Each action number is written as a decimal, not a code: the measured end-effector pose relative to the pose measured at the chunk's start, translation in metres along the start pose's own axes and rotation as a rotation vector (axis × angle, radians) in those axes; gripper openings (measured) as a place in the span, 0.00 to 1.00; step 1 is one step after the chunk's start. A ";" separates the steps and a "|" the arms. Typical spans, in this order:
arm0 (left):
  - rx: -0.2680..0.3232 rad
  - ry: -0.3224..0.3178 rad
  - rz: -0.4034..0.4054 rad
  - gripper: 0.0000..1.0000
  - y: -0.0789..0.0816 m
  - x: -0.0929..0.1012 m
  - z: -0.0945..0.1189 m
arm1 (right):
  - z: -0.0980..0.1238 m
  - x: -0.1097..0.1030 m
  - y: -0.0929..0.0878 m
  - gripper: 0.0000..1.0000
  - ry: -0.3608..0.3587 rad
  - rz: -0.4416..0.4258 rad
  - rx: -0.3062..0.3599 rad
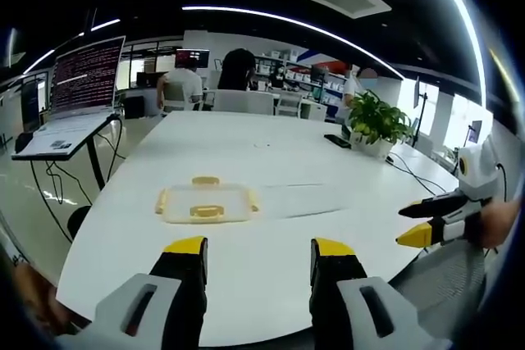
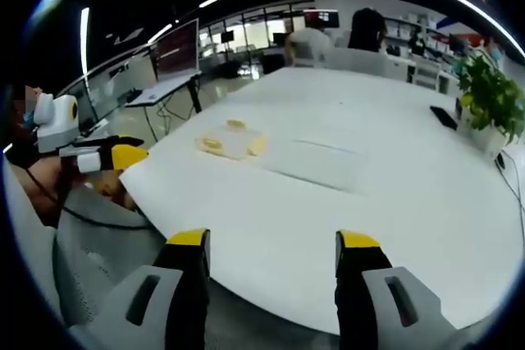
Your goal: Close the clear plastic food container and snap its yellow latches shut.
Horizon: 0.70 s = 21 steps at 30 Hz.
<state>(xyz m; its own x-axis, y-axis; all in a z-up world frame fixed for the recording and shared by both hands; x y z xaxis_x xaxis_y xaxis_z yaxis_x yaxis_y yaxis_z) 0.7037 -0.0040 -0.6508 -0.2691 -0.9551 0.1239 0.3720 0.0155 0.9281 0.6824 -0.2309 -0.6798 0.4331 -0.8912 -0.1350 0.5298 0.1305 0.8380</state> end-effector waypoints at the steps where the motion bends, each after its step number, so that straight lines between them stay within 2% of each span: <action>1: -0.002 -0.001 0.004 0.44 0.000 0.000 0.000 | 0.000 0.000 0.000 0.59 0.001 -0.001 -0.001; 8: -0.014 -0.004 0.070 0.45 0.000 -0.004 0.000 | -0.002 -0.004 -0.002 0.62 0.027 -0.022 -0.025; 12: -0.083 -0.011 0.070 0.45 -0.008 -0.002 -0.004 | -0.004 -0.006 -0.001 0.62 0.034 -0.024 -0.034; 17: -0.111 -0.026 0.044 0.45 -0.010 0.001 -0.006 | -0.008 -0.010 -0.001 0.61 0.054 -0.032 -0.047; 21: -0.117 -0.029 0.065 0.47 -0.009 -0.002 -0.007 | -0.012 -0.011 0.005 0.61 0.062 -0.020 -0.039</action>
<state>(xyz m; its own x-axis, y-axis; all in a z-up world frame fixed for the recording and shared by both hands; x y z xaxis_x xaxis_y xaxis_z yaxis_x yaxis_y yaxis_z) 0.7072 -0.0043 -0.6615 -0.2665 -0.9441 0.1939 0.4904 0.0404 0.8705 0.6891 -0.2149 -0.6809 0.4658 -0.8655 -0.1844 0.5659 0.1311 0.8140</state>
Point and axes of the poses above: the point that each gripper's makers call its tool centre point, and the gripper's own axes: z roughly backward along the fingers, x roughly to its right, y roughly out of its top, the point moved 1 cm from there along z, roughly backward along the fingers, and after that the axes turned 5 degrees about x, right-handed, at the moved point
